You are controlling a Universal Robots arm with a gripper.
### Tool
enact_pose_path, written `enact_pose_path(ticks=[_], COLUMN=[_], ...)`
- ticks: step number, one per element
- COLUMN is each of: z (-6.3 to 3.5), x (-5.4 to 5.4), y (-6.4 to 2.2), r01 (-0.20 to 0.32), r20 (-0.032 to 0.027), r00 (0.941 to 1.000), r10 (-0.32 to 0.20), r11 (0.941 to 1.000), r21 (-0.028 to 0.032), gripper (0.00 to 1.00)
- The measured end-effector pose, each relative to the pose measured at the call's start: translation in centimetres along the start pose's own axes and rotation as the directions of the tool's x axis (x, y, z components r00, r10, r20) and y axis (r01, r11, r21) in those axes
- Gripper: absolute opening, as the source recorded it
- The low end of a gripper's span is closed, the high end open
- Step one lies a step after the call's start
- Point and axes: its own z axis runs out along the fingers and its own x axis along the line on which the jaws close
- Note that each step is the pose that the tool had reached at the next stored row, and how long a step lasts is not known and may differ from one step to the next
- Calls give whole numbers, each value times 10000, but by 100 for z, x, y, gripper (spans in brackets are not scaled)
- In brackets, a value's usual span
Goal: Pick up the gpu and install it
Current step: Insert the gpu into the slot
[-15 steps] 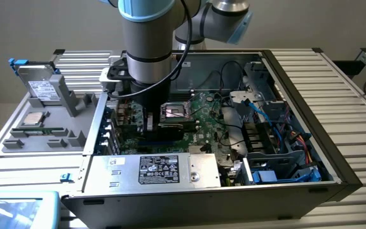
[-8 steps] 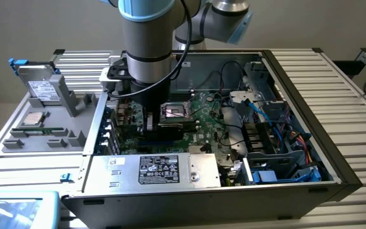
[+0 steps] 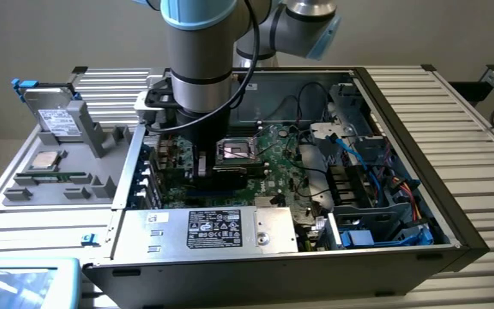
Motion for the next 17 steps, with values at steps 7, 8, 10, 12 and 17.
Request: enact_pose_path(ticks=[7,8,10,12,17], z=[12,12,15,17,18], x=[3,3,3,10,17], y=[-1,-1,-1,-2,-2], r01=[-3,-3,-9,-14,-15], r20=[11,28,64,100,107], r00=[10000,10000,10000,9999,9999], r10=[3,3,9,14,15], r11=[10000,10000,10000,10000,10000], r21=[-1,-1,-1,-4,-5], gripper=[29,29,29,29,29])
